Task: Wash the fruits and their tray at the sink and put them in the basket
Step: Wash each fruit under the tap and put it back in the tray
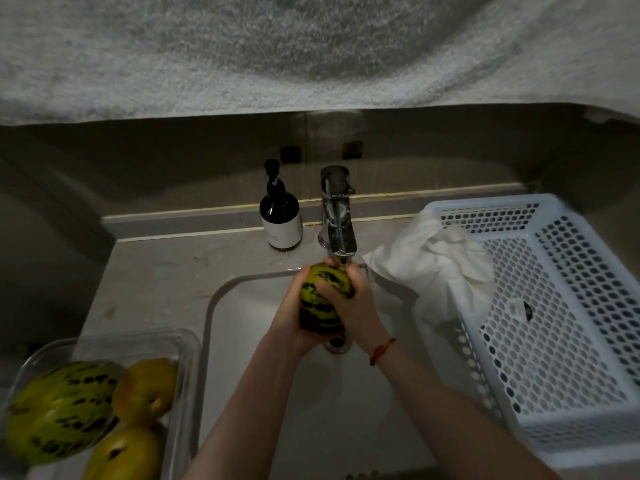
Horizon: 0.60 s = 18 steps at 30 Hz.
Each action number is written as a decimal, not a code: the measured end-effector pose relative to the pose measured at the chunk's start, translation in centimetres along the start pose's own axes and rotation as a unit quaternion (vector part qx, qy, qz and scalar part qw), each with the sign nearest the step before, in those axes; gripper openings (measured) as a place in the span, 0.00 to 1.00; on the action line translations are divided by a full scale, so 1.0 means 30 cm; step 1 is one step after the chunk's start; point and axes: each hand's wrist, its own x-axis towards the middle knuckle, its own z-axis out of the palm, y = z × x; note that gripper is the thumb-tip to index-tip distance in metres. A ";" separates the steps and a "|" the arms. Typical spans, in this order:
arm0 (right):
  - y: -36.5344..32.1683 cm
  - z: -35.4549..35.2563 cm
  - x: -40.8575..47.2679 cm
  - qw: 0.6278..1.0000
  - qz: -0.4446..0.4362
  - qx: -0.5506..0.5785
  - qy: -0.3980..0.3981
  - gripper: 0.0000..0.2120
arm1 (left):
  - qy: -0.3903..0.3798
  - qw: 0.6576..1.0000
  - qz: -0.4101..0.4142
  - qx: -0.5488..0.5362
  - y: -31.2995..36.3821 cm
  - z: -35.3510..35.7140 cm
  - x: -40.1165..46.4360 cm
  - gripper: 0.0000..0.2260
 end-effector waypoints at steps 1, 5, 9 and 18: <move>-0.008 0.004 0.002 1.000 0.009 0.007 0.013 0.17 | 0.004 1.000 0.006 -0.009 -0.004 0.008 0.003 0.25; -0.030 0.034 0.028 0.978 0.145 0.074 0.132 0.12 | 0.081 0.990 0.117 0.016 -0.054 0.037 0.033 0.20; -0.052 -0.008 0.029 0.854 0.361 0.375 -0.011 0.20 | 0.109 0.963 0.228 0.094 -0.074 0.035 0.037 0.28; -0.020 -0.068 -0.051 0.995 0.056 0.068 0.035 0.10 | 0.018 0.991 0.054 0.121 -0.020 -0.060 0.012 0.23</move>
